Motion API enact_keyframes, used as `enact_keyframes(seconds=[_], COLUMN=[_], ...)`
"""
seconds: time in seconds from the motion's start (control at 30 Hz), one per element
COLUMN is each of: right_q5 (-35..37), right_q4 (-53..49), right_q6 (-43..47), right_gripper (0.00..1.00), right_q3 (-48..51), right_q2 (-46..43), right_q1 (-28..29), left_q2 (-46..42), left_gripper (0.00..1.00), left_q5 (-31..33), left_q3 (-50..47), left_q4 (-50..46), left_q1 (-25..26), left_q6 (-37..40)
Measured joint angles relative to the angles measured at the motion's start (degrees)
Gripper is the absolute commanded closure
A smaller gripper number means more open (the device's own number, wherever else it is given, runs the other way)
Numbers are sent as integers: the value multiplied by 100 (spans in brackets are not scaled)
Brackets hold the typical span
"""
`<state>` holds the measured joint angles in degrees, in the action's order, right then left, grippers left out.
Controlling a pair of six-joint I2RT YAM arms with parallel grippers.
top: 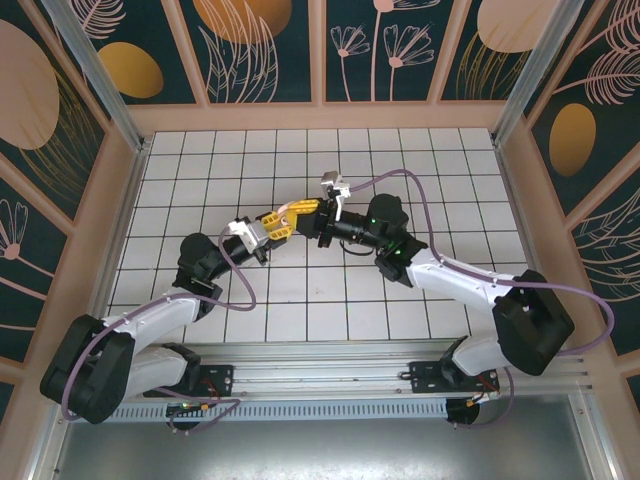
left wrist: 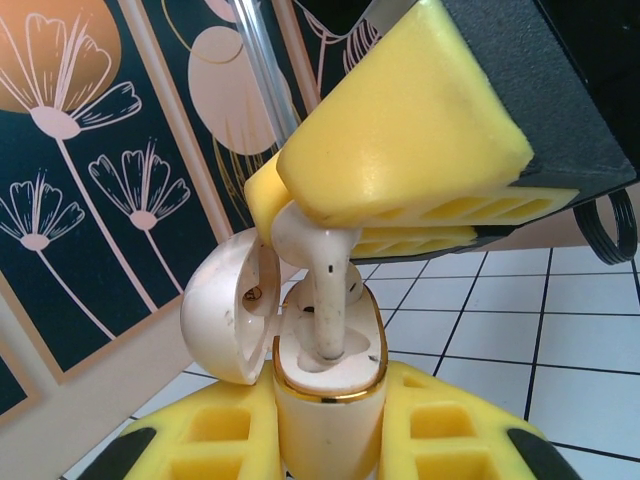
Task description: Insert the wireless bluetooth earbuds into the charging case
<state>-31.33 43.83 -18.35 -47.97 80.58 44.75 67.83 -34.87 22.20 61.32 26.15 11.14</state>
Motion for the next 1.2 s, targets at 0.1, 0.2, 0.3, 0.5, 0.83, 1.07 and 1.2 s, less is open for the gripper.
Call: enact_keyframes(seconds=[0.1,0.2,0.3,0.5,0.83,1.07,1.2], right_q5=[0,26,44,90,321,396,448], right_q4=[61,85,98,118,-52,-428,-776], right_q6=[-2,0,0,0,201,501,691], right_gripper=[84,84,84,84,84,84,84], right_q3=[0,0,0,0,0,-76,-131], right_q2=[17,17,17,46,59,48,-37], right_q1=[7,33,48,55,103,111,122], left_q2=[0,0,0,0,0,0,0], left_gripper=[82,82,82,82,81,81,81], left_q5=[20,17,15,22,42,42,17], left_q3=[0,0,0,0,0,0,0], left_q4=[2,2,2,0,-109,-264,-310], left_q1=[0,0,2,0,0,-4,-4], left_q6=[-2,-2,-9,-52,-249,-372,-389])
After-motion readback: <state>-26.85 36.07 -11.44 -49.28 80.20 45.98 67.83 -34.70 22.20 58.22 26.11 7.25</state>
